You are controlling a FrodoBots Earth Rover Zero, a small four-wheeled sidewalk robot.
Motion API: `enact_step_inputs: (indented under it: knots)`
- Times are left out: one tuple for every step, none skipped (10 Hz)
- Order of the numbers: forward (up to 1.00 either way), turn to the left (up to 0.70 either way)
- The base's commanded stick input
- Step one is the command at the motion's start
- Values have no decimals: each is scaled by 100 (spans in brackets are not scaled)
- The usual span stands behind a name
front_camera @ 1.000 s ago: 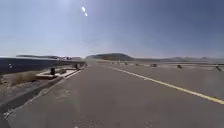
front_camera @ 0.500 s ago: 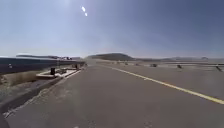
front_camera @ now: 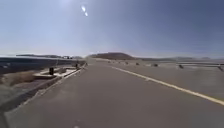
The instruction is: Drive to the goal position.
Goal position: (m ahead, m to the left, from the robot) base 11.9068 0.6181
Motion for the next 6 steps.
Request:
enact_step_inputs:
  knots:
    - [70,0]
    - [70,0]
    - [70,0]
    - [70,0]
    - [70,0]
    - [70,0]
